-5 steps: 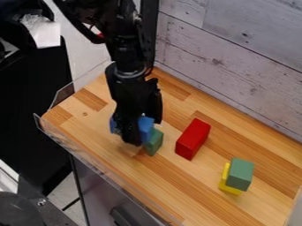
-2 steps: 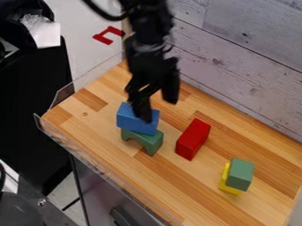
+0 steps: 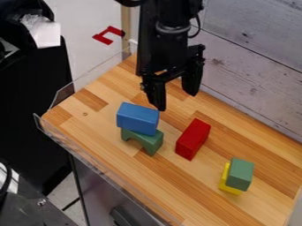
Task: Move the blue rectangular block from the red rectangular block and put it on top of the arch
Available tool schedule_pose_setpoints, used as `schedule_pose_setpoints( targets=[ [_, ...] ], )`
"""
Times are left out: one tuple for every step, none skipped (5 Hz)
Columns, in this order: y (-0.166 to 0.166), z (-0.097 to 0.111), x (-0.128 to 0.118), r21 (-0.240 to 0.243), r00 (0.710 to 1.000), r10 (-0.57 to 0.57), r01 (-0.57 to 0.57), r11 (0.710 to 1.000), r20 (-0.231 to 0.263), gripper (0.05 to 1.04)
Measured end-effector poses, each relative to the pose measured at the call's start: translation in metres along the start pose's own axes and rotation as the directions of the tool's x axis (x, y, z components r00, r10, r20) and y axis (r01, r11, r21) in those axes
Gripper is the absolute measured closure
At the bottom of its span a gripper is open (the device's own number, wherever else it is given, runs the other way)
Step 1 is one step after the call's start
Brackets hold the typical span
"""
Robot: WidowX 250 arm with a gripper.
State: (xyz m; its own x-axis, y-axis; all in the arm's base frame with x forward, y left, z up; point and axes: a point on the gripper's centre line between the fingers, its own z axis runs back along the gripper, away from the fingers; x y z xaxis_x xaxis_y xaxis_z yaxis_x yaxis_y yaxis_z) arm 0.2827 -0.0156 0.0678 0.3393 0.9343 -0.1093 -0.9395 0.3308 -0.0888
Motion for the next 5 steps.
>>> schedule_pose_setpoints(
  targets=[
    [0.008, 0.007, -0.012, 0.008, 0.972, -0.236, 0.236, 0.972, 0.003, 0.085],
    [0.001, 0.005, -0.028, 0.052, 0.868, -0.496, 0.497, 0.866, -0.029, 0.085],
    [-0.008, -0.007, -0.034, 0.118, 0.728, -0.680, 0.685, 0.719, -0.084, 0.085],
    [-0.012, -0.011, -0.042, 0.102, 0.544, -0.832, 0.839, 0.535, -0.106, 0.085],
    [-0.016, -0.015, -0.046, 0.098, 0.508, -0.854, 0.861, 0.499, -0.113, 0.085]
  ],
)
